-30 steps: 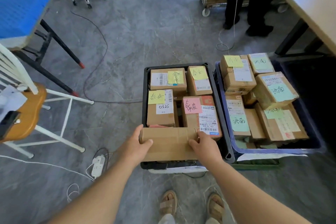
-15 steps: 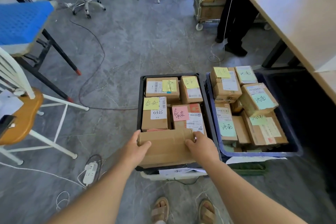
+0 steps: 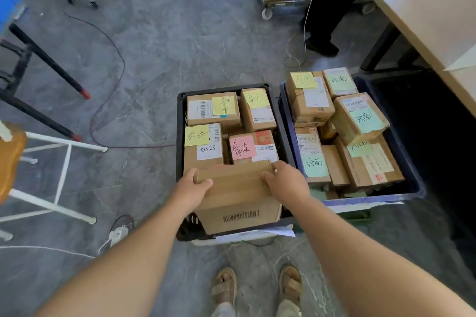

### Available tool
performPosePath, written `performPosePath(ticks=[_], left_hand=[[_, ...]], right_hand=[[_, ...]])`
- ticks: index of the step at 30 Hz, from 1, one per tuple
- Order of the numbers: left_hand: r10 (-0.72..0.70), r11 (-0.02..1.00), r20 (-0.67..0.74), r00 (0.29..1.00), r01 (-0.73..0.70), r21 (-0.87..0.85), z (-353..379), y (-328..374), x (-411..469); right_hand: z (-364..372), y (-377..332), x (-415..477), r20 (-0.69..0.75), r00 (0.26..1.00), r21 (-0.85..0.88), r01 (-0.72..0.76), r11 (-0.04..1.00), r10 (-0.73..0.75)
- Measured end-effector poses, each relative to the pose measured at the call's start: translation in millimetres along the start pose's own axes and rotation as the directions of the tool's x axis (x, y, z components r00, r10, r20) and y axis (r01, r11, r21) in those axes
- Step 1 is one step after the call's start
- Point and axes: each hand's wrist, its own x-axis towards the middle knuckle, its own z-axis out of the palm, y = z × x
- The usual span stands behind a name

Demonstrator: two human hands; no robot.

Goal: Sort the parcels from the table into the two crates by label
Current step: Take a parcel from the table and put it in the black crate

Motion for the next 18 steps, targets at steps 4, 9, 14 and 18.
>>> performPosePath(ticks=[4,9,14,18], left_hand=[[0.029,1.000,-0.010,1.000,-0.029,-0.001,-4.9,-2.6,5.9],[0.022,0.999,-0.048,0.999,-0.024,-0.043,-13.9,-23.2,-2.6],[-0.039,0.997,-0.059,0.997,0.036,-0.067,-17.1,-45.9,-10.9],[-0.067,0.998,-0.044,0.997,0.066,-0.017,-12.3,-54.4,-14.9]], right_hand=[[0.8,-2.0,2.4,-0.027,0.999,0.007,0.018,1.000,-0.018],[27.2,-2.3,-18.9,0.012,0.999,0.006,0.046,0.999,-0.046],[47.1,-6.6,-28.8,0.080,0.996,-0.014,0.038,0.999,-0.036],[48.7,-2.9,-33.5,0.085,0.996,-0.013,0.043,0.999,-0.042]])
